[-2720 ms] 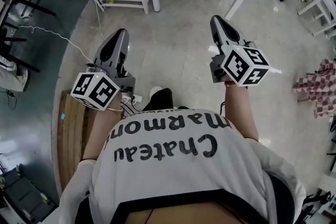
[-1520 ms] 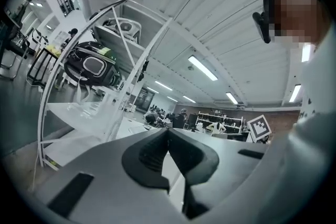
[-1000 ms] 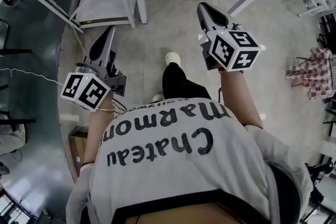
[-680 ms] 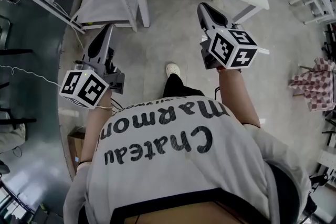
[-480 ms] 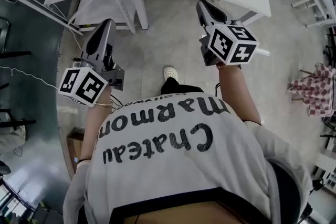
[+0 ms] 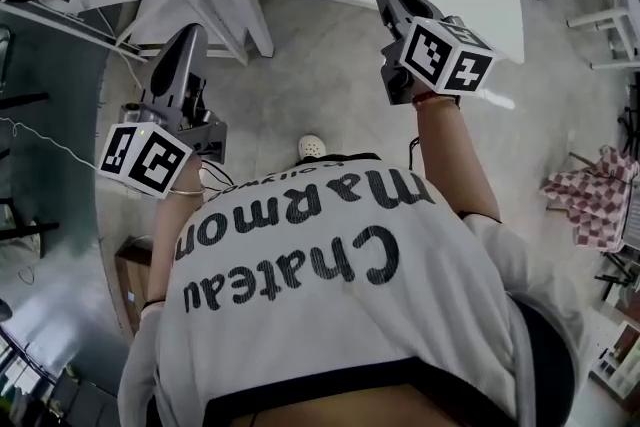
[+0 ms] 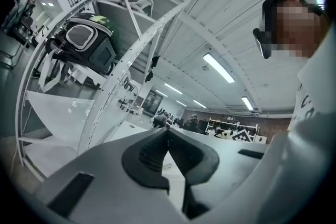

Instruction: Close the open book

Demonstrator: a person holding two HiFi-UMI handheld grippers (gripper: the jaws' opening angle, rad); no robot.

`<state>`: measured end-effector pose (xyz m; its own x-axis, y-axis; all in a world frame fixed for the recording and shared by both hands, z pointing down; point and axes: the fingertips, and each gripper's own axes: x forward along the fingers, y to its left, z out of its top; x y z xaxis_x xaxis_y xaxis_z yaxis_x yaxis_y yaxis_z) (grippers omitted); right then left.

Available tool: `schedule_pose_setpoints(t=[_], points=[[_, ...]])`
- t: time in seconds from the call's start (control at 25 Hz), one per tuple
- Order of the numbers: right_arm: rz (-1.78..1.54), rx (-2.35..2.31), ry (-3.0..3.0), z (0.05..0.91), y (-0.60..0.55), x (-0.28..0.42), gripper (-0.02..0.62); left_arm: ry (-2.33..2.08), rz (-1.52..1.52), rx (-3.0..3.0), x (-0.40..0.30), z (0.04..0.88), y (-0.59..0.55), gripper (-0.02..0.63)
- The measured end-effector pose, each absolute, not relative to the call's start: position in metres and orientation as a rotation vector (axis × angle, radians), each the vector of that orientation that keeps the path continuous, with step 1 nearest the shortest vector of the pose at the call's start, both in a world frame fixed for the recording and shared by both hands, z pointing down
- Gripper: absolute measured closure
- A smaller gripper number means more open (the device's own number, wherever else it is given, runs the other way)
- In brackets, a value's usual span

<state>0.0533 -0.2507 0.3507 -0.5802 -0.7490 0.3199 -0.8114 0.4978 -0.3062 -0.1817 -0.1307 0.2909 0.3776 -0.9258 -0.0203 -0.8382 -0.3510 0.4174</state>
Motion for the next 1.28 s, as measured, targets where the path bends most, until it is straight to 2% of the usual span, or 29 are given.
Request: schedule_pose_setpoints(t=[0.16,0.52,0.56,0.6,0.64,0.68,0.92,1.28], points=[[0.697,1.319,-2.531,0.38,-0.276,0.063,0.563,-1.594,-0.342,2.259,-0.184,0.293,-0.142,0.583],[0.437,1.186,-2.271,0.459,-0.311,0.069,0.555,-1.672,-0.314,2.213,-0.204,0.292,-0.159,0.583],[0.424,1.184,-2.258,0.462,-0.315,0.071,0.544,-1.677,-0.311,2.205,-0.206,0.293,-0.159,0.583],[0.413,1.181,-2.247,0.465,-0.319,0.071,0.504,-1.682,-0.309,2.195,-0.208,0.294,-0.159,0.583],[0.401,1.177,-2.236,0.468,-0.323,0.072,0.415,-1.689,-0.308,2.186,-0.211,0.295,-0.158,0.583],[0.381,1.172,-2.222,0.47,-0.327,0.072,0.397,-1.697,-0.307,2.177,-0.213,0.296,-0.157,0.583],[-0.027,0.981,-2.059,0.487,-0.339,0.059,0.362,-1.738,-0.313,2.136,-0.225,0.301,-0.154,0.583],[-0.544,0.694,-1.814,0.501,-0.343,0.042,0.356,-1.809,-0.33,2.092,-0.237,0.3,-0.147,0.583]])
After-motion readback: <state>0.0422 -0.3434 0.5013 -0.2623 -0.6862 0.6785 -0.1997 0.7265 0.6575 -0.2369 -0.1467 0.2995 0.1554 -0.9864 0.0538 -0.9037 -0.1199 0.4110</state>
